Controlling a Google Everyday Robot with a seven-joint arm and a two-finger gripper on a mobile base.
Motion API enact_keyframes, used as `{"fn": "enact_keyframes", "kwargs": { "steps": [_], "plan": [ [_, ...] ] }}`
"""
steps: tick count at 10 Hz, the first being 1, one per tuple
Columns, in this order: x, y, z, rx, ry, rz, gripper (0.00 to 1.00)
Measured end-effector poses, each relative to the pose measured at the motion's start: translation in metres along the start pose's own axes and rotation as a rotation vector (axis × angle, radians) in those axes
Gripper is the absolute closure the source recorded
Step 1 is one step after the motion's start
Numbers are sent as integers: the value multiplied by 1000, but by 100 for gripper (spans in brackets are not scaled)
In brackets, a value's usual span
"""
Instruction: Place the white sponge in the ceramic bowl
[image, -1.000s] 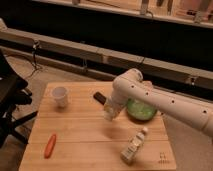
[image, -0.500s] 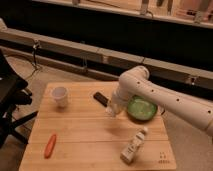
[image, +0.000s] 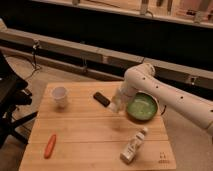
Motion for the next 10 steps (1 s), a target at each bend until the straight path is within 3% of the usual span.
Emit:
{"fn": "enact_keyframes", "kwargs": {
  "steps": [10],
  "plan": [
    [58,17,-15,13,-8,55,86]
  ]
}}
